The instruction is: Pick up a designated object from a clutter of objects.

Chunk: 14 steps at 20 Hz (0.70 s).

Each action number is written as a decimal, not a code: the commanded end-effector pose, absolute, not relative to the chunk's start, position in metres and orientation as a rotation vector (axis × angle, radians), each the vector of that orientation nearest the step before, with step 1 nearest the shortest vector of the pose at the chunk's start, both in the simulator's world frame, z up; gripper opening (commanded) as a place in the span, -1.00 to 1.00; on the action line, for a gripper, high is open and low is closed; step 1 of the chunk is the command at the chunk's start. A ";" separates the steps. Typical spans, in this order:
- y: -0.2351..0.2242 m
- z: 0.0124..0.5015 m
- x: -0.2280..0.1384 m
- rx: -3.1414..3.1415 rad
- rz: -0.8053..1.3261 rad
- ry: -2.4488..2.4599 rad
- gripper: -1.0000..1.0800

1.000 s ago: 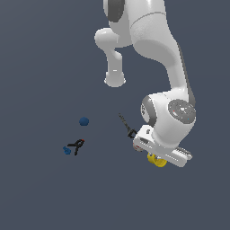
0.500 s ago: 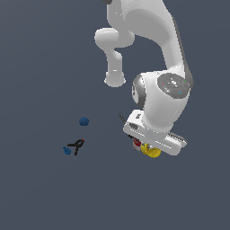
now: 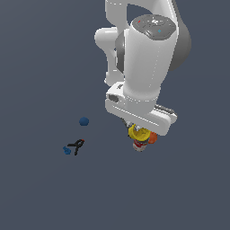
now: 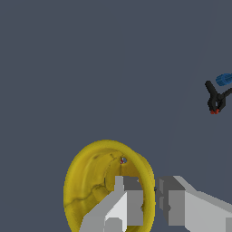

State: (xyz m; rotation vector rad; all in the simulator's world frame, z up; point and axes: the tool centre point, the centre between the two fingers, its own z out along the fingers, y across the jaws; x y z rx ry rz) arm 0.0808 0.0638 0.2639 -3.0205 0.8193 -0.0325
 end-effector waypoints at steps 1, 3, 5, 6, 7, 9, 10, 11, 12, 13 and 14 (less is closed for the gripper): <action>0.048 0.290 0.075 -3.022 -0.027 0.818 -1.00; 0.036 0.309 0.071 -3.023 -0.023 0.818 -1.00; 0.024 0.328 0.067 -3.025 -0.018 0.818 -1.00; 0.018 0.337 0.065 -3.025 -0.016 0.818 -1.00; 0.013 0.346 0.063 -3.026 -0.014 0.818 -1.00; 0.003 0.362 0.061 -3.028 -0.010 0.818 -1.00; -0.002 0.369 0.060 -3.028 -0.009 0.817 -1.00; -0.006 0.375 0.059 -3.029 -0.007 0.817 -1.00; -0.009 0.381 0.058 -3.030 -0.006 0.817 -1.00; -0.013 0.386 0.057 -3.030 -0.005 0.817 -1.00; -0.016 0.391 0.057 -3.031 -0.004 0.817 -1.00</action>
